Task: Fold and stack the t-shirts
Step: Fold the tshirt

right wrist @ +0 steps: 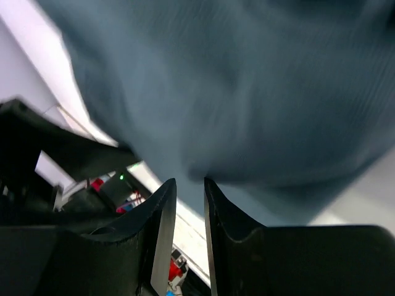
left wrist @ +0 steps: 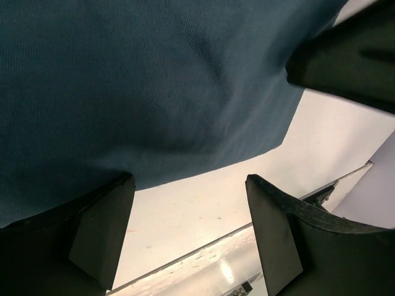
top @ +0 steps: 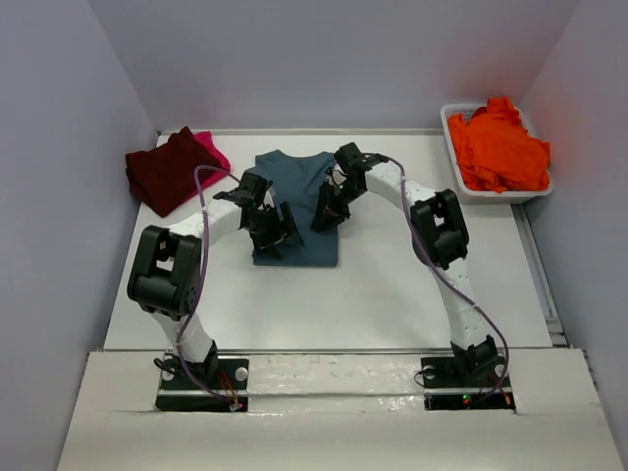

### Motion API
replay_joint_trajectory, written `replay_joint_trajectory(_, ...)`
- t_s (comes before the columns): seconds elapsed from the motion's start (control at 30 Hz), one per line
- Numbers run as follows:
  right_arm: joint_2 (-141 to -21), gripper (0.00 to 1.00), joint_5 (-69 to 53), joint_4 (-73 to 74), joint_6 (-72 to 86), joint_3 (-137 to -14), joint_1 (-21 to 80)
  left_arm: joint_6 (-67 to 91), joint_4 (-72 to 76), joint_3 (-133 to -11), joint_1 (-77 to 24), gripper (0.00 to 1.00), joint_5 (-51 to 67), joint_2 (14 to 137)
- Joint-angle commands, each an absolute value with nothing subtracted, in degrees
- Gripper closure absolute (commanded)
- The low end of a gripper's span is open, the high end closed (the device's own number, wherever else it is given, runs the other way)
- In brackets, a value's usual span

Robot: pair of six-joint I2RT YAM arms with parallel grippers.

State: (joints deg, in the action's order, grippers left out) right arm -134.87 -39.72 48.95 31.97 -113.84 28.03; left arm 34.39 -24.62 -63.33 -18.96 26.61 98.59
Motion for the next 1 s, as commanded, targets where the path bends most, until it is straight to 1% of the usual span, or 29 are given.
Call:
replay_joint_trajectory(0.0,-143.93,0.70,-42.10,51.84,31.03,-126.19,27.51,34.10,-24.17,-63.20,-18.72,0.17,25.75,100.80)
replay_joint_trajectory(0.07,-146.76,0.70,-42.53,52.64,31.03,-131.36,27.51,34.28,-23.21,-62.76,-18.72,0.17,26.36,101.95)
replay_joint_trajectory(0.2,-151.43,0.70,-44.20,52.39,32.60,-135.17,26.29,34.89,-21.01,-60.74,-18.72,0.17,27.85,104.67)
replay_joint_trajectory(0.4,-151.26,0.70,-45.87,50.71,33.75,-134.39,23.03,35.60,-19.16,-58.19,-18.72,0.17,29.53,106.87)
replay_joint_trajectory(0.57,-148.28,0.68,-45.10,50.18,33.05,-131.75,20.84,35.77,-19.51,-57.74,-19.25,0.17,29.62,106.61)
replay_joint_trajectory(0.63,-147.57,0.67,-43.34,51.06,32.26,-131.31,20.13,35.95,-19.69,-57.22,-19.86,0.17,29.62,106.00)
replay_joint_trajectory(0.87,-147.57,0.67,-43.59,52.47,31.55,-132.19,19.51,37.09,-19.60,-54.14,-21.18,0.17,29.97,101.87)
replay_joint_trajectory(0.97,-145.73,0.66,-44.38,53.35,31.38,-132.71,19.51,36.56,-22.31,-56.85,-21.71,0.17,28.39,99.41)
